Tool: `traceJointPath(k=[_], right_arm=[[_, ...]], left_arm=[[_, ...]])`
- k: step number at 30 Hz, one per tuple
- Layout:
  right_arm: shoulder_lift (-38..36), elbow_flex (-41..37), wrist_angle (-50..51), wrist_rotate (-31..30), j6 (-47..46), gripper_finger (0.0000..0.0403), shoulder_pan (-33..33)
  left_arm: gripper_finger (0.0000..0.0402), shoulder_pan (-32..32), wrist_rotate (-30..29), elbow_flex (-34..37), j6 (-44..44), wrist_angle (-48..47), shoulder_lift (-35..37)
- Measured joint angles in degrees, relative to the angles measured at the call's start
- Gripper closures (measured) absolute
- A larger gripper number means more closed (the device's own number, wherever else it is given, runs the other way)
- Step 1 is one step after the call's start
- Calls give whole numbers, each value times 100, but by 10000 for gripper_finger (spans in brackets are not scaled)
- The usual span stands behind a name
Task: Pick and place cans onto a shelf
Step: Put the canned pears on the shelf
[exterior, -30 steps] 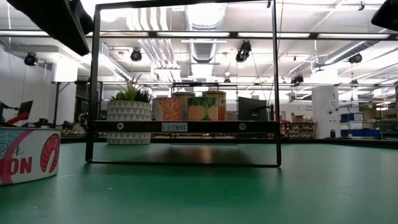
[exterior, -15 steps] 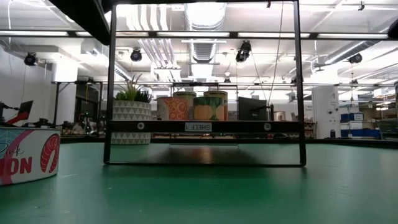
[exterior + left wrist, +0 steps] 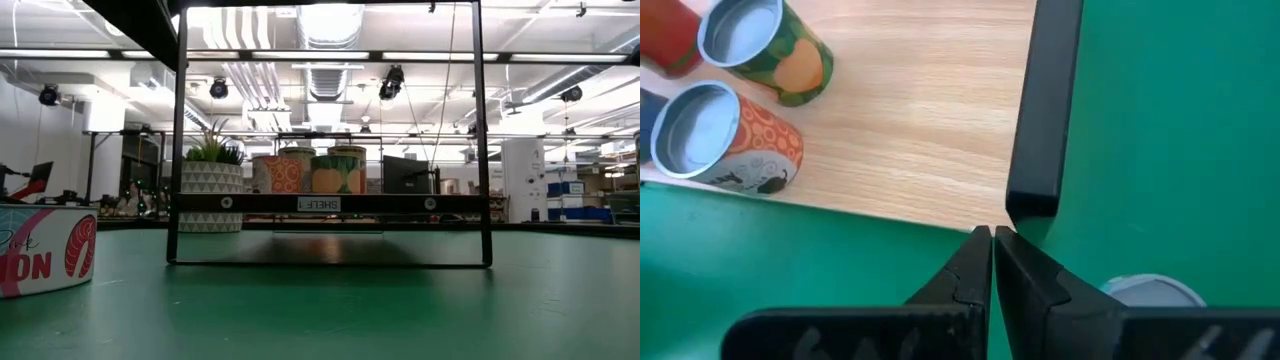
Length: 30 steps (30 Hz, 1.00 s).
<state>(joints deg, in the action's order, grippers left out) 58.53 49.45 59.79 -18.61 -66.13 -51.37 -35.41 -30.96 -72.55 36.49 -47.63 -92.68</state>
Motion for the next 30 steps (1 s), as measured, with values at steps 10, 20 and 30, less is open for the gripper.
traceJointPath(k=[10,20,30], right_arm=[[680,0,-61,196,701,48,0],[952,-2,-62,208,680,34,20],[941,-2,-181,203,603,109,243]], left_arm=[[402,39,-11,4,4,3,15],[402,39,-15,4,1,2,17],[402,39,-462,4,-485,8,113]])
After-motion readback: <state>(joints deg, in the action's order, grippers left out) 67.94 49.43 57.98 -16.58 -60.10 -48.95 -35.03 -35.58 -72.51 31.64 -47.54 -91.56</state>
